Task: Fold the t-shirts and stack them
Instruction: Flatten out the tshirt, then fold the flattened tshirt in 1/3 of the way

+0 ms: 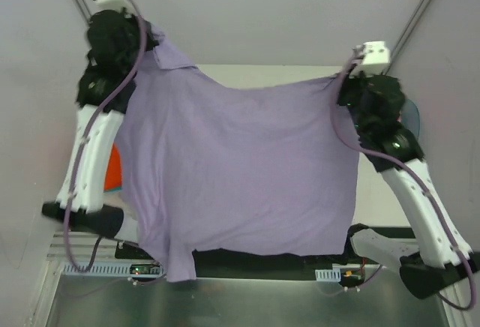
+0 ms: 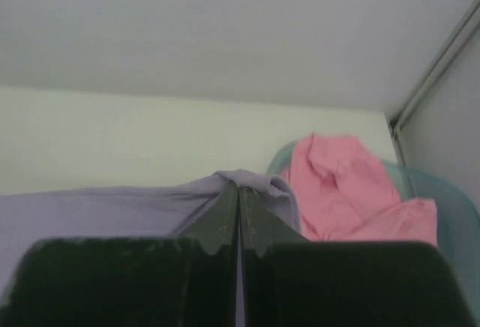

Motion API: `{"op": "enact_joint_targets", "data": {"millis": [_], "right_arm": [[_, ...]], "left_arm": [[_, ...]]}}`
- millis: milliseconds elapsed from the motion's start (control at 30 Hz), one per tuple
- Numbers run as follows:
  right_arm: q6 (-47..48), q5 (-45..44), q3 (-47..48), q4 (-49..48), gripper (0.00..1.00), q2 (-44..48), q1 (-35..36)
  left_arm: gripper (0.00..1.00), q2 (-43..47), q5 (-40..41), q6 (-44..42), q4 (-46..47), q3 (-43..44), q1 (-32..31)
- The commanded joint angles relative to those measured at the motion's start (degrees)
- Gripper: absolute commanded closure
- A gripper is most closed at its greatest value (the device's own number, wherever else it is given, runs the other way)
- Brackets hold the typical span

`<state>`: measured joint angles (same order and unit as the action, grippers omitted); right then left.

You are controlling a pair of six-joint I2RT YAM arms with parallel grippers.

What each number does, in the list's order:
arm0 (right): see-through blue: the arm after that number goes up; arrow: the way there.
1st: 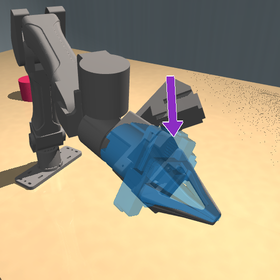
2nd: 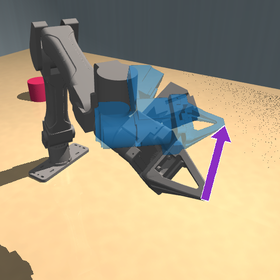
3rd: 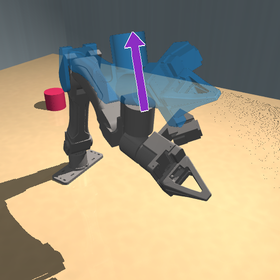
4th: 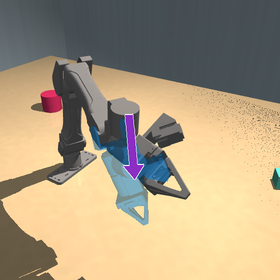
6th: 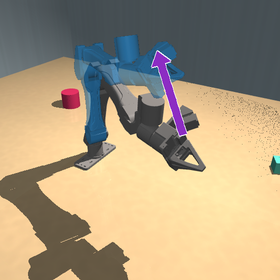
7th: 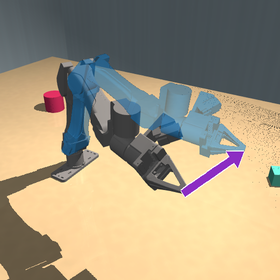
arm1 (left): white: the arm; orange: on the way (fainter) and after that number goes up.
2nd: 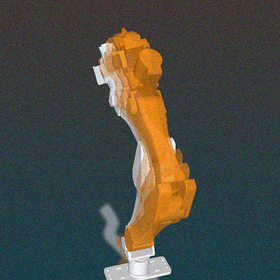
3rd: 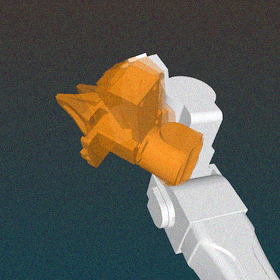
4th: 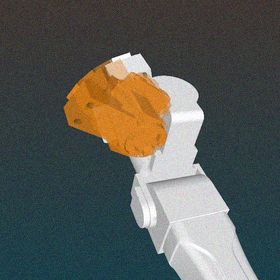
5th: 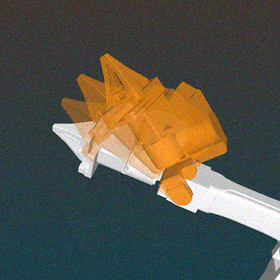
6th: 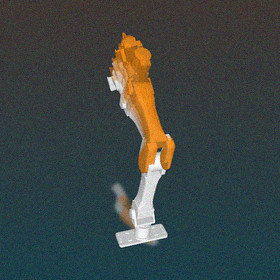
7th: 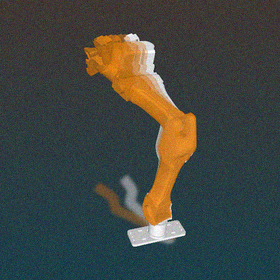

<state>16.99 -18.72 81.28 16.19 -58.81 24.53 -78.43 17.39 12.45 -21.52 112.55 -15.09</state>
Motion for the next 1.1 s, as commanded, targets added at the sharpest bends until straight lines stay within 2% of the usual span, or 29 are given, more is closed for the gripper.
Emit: {"op": "enact_joint_targets", "data": {"millis": [0,133,233,500,667,767,1067], "right_arm": [[-5.1,-6.0,-11.2,-6.2,1.0,-8.5,-3.5],[-8.2,0.9,-14.3,-9.6,1.0,-17.8,-8.6],[-6.8,1.7,-14.2,-10.5,1.0,-22.9,-8.7],[-5.2,1.6,-10.4,-9.8,1.0,-28.9,-9.3],[-5.4,1.2,-10.4,-8.3,1.0,-28.8,-9.4],[-5.6,0.2,-11.3,-7.3,1.0,-27.2,-9.4],[-4.4,-0.4,-14.7,-3.2,1.0,-20.8,-9.9]], "left_arm": [[1.0,-12.3,-12.4,0.7,-1.4,-8.4,8.3],[1.0,-22.3,-19.9,-3.7,-1.2,-10.2,8.5],[1.0,-28.0,-25.2,-5.1,-1.0,-10.5,8.5],[1.0,-32.4,-25.0,-6.7,-0.4,-11.2,8.5],[1.0,-29.6,-23.7,-4.1,-0.5,-15.0,8.5],[1.0,-25.9,-22.0,0.3,-0.5,-19.7,8.4],[1.0,-9.2,-17.7,12.5,-0.3,-39.1,8.0]]}}
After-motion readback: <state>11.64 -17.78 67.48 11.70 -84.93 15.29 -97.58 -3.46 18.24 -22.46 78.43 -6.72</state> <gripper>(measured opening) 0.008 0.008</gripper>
